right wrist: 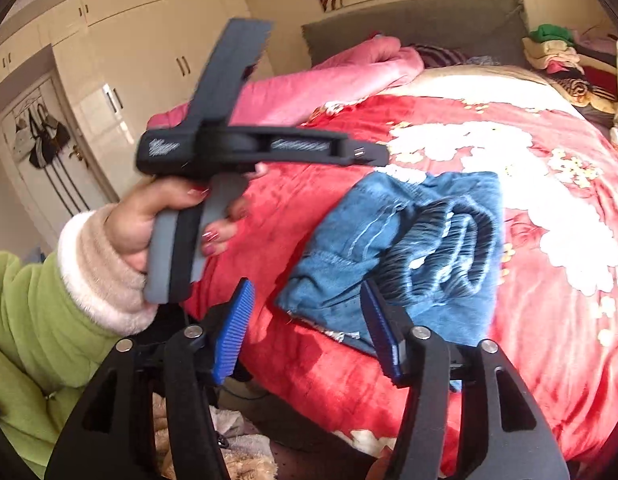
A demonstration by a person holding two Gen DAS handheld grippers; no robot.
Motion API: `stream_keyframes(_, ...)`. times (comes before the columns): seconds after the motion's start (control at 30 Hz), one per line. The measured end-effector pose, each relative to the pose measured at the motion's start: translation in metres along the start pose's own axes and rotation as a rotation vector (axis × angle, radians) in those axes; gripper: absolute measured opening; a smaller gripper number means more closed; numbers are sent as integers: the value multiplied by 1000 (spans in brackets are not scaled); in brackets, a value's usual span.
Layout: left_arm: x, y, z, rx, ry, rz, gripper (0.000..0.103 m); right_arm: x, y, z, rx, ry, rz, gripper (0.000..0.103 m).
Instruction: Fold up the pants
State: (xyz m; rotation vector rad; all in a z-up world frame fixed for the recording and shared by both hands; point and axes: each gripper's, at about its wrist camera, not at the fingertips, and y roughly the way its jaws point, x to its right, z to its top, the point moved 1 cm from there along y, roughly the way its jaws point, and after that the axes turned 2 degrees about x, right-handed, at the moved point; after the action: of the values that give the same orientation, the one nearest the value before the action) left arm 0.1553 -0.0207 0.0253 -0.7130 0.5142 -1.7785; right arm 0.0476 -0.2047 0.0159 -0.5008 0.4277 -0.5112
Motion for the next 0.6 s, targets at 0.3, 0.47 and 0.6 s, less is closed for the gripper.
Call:
stream_keyframes(0.3,0,-21,-17,25,11,62,81,47,-15,9,86,146,-112,80)
stream_keyframes(0.47,-11,-18,-35,16,-24,107,87,70,-6,11,71,227,-198,83)
stream_keyframes(0.6,-26,-8,-51,-12,-86,126,88,92,9,10,43,283,-278,83)
